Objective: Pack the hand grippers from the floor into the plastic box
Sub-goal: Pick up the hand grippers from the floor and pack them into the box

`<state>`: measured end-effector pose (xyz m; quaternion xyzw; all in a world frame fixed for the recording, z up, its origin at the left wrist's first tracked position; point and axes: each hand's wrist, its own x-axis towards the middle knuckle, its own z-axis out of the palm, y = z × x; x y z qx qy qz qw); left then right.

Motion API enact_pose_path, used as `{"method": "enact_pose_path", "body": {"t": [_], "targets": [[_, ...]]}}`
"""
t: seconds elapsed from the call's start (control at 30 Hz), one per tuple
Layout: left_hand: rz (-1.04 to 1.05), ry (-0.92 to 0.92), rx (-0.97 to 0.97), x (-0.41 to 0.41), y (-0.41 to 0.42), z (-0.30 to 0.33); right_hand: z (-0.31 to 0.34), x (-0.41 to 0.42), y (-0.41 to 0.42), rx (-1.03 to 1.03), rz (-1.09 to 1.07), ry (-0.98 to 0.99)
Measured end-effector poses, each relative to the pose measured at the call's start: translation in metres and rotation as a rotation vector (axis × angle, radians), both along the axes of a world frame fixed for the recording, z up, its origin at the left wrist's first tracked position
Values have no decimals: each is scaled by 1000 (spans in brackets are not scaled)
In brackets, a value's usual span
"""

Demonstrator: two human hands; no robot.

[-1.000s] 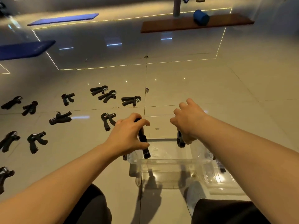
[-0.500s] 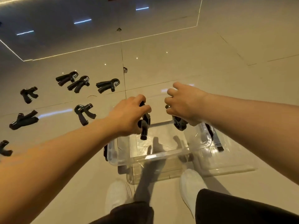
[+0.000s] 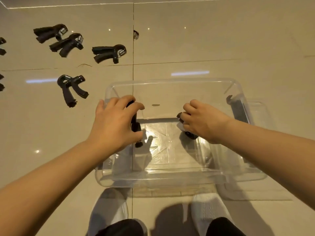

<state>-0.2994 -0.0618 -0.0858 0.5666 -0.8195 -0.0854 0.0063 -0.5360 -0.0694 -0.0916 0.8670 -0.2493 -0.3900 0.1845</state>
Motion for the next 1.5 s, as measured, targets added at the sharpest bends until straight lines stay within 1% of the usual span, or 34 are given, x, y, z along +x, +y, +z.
{"method": "enact_pose_path", "body": {"t": [0.13,0.23,0.27,0.4,0.47,0.63,0.67,0.77,0.8,0.87,0.93,1.03,1.1,1.17,1.27,1.33,1.4,1.5], "targets": [[21,66,14,0,0,-2,-1,-8,1,-34,-47,14],[93,202,0,0,0,-1,-1,-10,4,-42,-34,-1],[100,220,-4,0,0,0,-2,-12,4,-52,-22,-6],[56,174,7,-1,1,-1,-8,-15,10,-90,12,8],[38,152,9,-1,2,-1,-9,-17,10,-91,12,-19],[18,119,28,0,3,0,-7,-24,4,41,17,-205],[19,119,28,0,3,0,-5,-25,4,55,-18,-255],[1,120,6,0,4,-1,-13,-32,6,167,-157,-310],[-8,120,-3,0,4,-2,-16,-34,8,209,-216,-308],[-27,126,-28,0,4,-3,-18,-33,11,313,-294,-364],[-34,138,-42,0,5,-4,-24,-33,15,432,-360,-360],[-41,138,-38,0,5,-5,-35,-29,18,560,-471,-241],[-52,121,-33,0,4,-6,-43,-25,18,586,-460,-152],[-53,115,-29,0,4,-5,-50,-22,19,565,-384,-106],[-58,127,-33,0,5,-6,-54,-18,26,423,-206,-108],[-62,130,-38,0,4,-6,-56,-18,25,347,-137,-143],[-68,121,-37,0,4,-6,-60,-20,21,357,-167,-159],[-75,107,-38,0,5,-5,-69,-22,19,413,-194,-130]]}}
